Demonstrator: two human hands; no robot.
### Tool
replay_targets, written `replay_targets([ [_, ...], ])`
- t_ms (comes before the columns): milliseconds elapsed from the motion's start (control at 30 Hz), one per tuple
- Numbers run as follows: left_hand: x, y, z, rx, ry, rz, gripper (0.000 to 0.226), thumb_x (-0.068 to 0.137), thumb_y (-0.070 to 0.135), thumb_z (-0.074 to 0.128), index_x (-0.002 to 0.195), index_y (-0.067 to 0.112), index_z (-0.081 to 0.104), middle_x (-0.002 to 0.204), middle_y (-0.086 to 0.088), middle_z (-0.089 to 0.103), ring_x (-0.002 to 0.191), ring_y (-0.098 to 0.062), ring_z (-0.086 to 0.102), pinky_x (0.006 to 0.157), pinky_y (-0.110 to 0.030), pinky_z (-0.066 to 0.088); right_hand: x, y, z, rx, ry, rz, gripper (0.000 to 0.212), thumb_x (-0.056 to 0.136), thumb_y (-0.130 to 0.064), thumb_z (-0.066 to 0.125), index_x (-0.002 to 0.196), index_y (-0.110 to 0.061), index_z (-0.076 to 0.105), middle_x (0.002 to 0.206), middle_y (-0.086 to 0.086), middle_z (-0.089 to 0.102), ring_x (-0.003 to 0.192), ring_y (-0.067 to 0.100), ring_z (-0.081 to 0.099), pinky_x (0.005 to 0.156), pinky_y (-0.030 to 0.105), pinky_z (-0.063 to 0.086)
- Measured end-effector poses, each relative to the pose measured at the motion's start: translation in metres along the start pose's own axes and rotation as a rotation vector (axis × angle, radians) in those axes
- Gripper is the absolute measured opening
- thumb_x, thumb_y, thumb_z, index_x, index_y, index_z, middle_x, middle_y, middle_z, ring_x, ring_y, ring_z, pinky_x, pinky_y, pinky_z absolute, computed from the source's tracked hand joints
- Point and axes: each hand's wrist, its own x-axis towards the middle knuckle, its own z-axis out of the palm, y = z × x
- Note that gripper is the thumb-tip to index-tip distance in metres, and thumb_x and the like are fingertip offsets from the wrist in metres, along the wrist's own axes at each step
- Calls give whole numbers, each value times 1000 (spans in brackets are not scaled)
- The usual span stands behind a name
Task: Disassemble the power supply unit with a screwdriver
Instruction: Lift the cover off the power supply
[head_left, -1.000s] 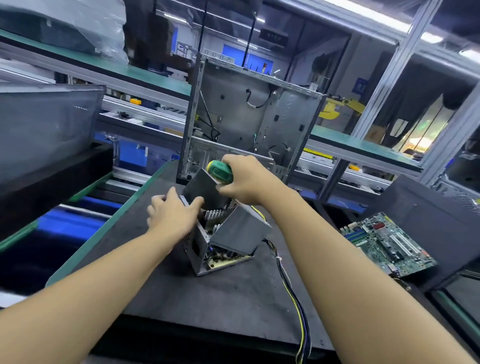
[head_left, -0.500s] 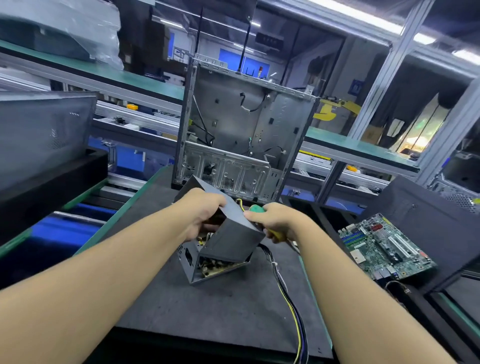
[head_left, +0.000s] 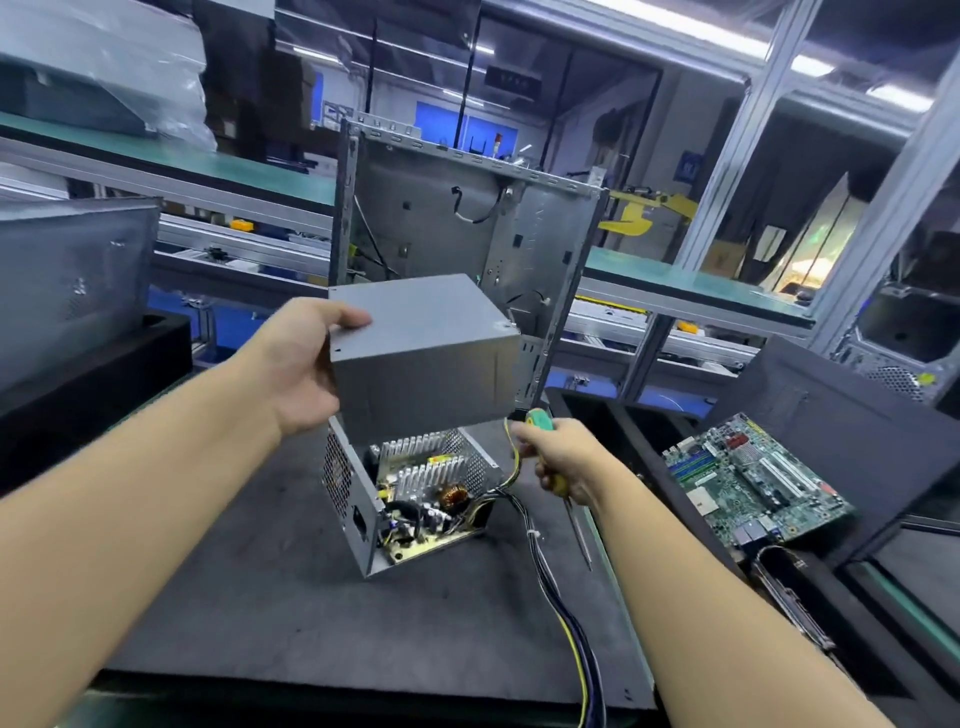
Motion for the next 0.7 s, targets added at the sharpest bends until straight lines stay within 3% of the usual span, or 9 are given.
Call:
replay_targets([
  [67,0,-4,8,61,-24,-10,17,96,17,55,107,7,64,82,-6,74,62,-18,71,50,-26,57,-2,-19,-4,100,96,-112,21,89,-30,66,82,-15,54,63,1,61,36,10,36,36,16,29],
  [167,1,-18,26,208,-155,89,17,100,11,53,109,9,67,90,-4,79,70,-16,75,54,-27,59,-11,-50,-26,317,-30,-173,28,83,-45,69,80,-19,59,59,-4,57,37,10,35,36,17,27],
  [233,2,-30,39,439,-235,267,22,102,6,51,106,19,69,97,2,79,80,-10,75,65,-26,60,-15,-63,-48,363,-25,-195,31,77,-49,71,81,-21,60,70,0,59,36,10,33,37,17,26],
  [333,8,-53,66,992,-292,616,20,104,14,50,108,25,66,98,2,77,88,-19,71,80,-34,57,-21,-67,-85,306,218,-187,29,83,-46,68,80,-20,57,75,5,63,35,10,33,38,16,27],
  [433,16,-87,104,1388,-263,856,40,104,19,41,143,29,48,99,-13,69,82,-34,64,71,-39,52,-29,-54,-120,251,396,-156,25,87,-40,67,83,-17,61,74,1,71,37,12,36,41,17,31],
  [500,18,-115,130,1596,-211,991,57,102,13,39,156,27,28,110,-13,67,95,-38,64,66,-37,45,-36,-45,-139,147,505,-186,23,86,-37,65,84,-15,62,68,-3,68,39,15,37,42,19,33],
  [600,17,-154,158,1685,-238,1126,60,94,3,48,151,14,30,119,-7,63,105,-30,61,53,-37,37,-50,-34,-164,59,560,-212,24,85,-33,66,70,-17,56,44,-9,53,34,14,36,38,18,30],
  [700,17,-190,180,1733,-284,1184,58,88,-4,51,143,5,36,122,-7,59,112,-26,58,48,-36,37,-61,-21,-193,14,518,-96,32,90,-28,66,64,-15,53,40,-5,50,29,12,38,35,13,28],
])
